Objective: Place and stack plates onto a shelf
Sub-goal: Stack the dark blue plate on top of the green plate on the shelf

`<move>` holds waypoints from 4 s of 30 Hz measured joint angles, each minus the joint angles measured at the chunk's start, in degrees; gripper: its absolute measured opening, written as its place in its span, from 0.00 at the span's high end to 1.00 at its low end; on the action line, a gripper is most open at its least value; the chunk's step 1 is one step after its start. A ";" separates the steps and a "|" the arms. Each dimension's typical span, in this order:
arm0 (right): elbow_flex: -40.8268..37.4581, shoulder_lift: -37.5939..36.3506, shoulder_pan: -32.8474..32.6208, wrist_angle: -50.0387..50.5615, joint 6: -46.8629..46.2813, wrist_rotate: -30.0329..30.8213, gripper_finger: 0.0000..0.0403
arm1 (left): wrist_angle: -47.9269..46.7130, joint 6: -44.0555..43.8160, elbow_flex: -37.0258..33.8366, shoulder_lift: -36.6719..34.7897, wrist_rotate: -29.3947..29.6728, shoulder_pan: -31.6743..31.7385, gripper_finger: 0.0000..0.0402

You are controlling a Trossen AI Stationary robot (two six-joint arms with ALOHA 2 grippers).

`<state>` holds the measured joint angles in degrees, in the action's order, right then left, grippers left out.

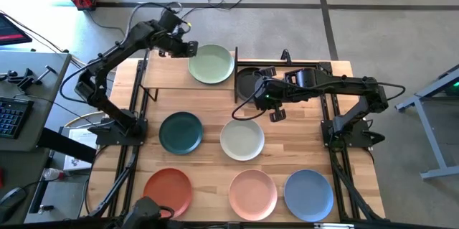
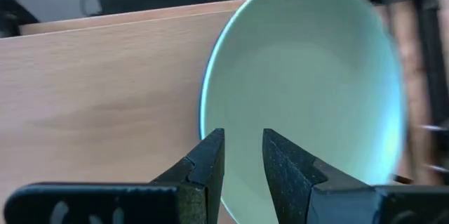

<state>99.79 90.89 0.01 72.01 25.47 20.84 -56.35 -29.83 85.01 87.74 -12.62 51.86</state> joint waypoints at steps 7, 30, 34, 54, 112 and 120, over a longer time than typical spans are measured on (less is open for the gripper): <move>0.00 0.00 0.00 0.11 -2.35 -0.04 0.68 | -2.45 1.11 0.10 -4.12 -6.74 -0.92 0.79; 0.00 0.02 0.00 4.34 -16.99 -7.64 0.68 | -21.45 -0.09 0.07 -7.97 4.76 -42.52 0.79; 0.00 0.02 0.00 5.27 -22.83 -11.25 0.68 | -21.28 -4.57 -0.12 -7.97 6.87 -49.28 0.79; 0.00 0.02 -0.07 5.55 -38.64 -16.96 0.68 | -1.85 -30.67 -23.84 -7.45 9.04 -68.90 0.79; -0.02 0.02 -2.71 3.56 -43.21 -17.00 0.68 | 15.86 -28.56 -36.95 -0.47 13.37 -72.96 0.79; -0.02 0.02 -2.71 3.52 -43.21 -17.00 0.68 | 10.50 -27.03 -34.45 -0.47 15.07 -72.82 0.79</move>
<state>99.77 90.91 -2.70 75.53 -17.74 3.84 -45.85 -56.86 50.57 87.26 2.45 -20.96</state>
